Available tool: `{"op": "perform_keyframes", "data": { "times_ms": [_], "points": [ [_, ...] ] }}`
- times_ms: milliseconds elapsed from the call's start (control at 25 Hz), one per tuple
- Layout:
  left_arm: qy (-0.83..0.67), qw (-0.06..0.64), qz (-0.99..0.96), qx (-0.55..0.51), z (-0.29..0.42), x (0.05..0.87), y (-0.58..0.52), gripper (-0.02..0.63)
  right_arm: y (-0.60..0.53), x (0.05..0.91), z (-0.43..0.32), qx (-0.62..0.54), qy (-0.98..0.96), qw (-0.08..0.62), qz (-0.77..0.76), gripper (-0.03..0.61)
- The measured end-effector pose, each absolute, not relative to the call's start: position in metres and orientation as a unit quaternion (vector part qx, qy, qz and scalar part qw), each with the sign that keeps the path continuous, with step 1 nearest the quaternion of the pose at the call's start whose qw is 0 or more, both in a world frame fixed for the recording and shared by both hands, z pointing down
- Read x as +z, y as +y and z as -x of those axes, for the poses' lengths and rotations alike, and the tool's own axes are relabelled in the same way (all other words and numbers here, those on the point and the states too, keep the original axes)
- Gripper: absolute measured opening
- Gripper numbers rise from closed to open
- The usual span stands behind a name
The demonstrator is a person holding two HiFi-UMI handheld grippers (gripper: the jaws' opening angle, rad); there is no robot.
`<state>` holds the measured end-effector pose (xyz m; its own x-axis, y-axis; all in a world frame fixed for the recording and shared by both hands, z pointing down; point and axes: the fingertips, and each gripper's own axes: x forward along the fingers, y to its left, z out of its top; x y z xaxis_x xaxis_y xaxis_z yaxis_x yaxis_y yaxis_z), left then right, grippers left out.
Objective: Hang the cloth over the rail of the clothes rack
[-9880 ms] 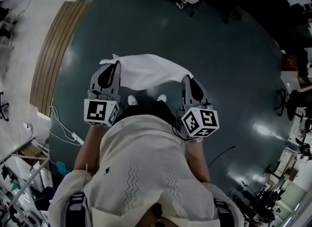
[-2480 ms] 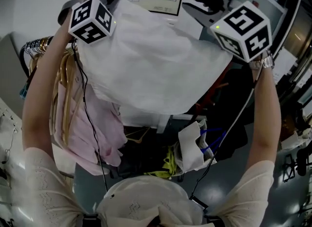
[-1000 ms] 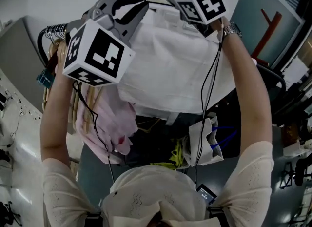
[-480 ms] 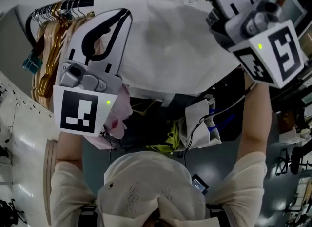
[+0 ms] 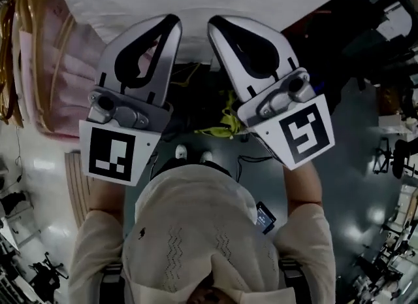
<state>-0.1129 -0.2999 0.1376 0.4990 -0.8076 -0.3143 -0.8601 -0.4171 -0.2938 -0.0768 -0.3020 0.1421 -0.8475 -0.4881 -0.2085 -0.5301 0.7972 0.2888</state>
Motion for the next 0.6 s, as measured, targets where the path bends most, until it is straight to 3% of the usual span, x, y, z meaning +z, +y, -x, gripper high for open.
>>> {"op": "perform_keyframes", "data": {
  "times_ms": [360,600],
  "points": [
    [0.462,0.102,0.881,0.034,0.071,0.276,-0.280,0.017,-0.286,0.272,0.050,0.033,0.945,0.036,0.324,0.018],
    [0.466,0.077,0.881,0.020,0.060,0.333,-0.257,0.017,-0.261,0.347,0.026,-0.041,0.926,0.025,0.375,0.018]
  ]
}}
